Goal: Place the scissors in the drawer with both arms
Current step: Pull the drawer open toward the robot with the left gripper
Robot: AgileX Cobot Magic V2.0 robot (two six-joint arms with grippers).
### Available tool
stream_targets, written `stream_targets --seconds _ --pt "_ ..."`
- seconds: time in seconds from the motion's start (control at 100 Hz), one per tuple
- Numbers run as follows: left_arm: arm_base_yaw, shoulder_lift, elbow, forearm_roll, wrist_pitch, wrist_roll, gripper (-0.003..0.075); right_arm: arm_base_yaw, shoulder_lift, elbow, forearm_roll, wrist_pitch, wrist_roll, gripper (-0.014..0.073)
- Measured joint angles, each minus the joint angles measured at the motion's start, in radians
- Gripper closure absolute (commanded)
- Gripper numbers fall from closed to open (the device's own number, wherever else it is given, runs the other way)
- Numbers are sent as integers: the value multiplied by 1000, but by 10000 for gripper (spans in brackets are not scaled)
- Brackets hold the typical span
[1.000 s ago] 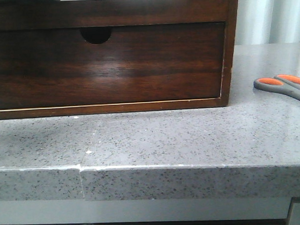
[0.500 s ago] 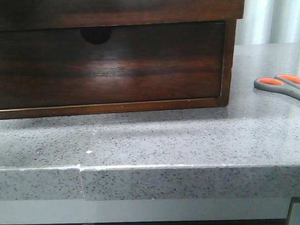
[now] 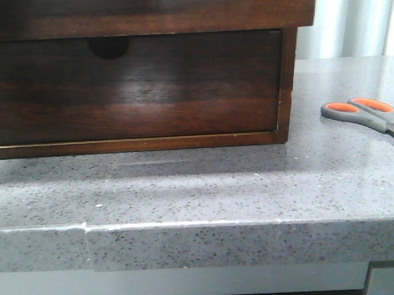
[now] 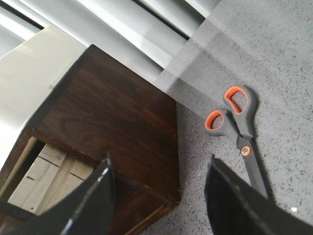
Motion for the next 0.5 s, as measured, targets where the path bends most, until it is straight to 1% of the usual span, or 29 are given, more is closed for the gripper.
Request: stream_targets --seconds 0.07,0.12,0.19,0.29,0.34,0.39,0.5 --pt "-10 -4 4 2 -15 -2 731 0 0 0 0 0 0 230" --pt "-18 -4 4 2 -23 -2 701 0 0 0 0 0 0 230" --pt "-26 -4 4 2 -33 0 609 0 0 0 0 0 0 230" --pt "-33 -11 2 38 -30 30 432 0 0 0 0 0 0 230" --pt "-35 -16 -2 46 -25 37 364 0 0 0 0 0 -2 230" --pt "-37 -21 -6 50 -15 41 309 0 0 0 0 0 -1 230" --pt "-37 -24 -13 50 7 48 255 0 0 0 0 1 -1 230"
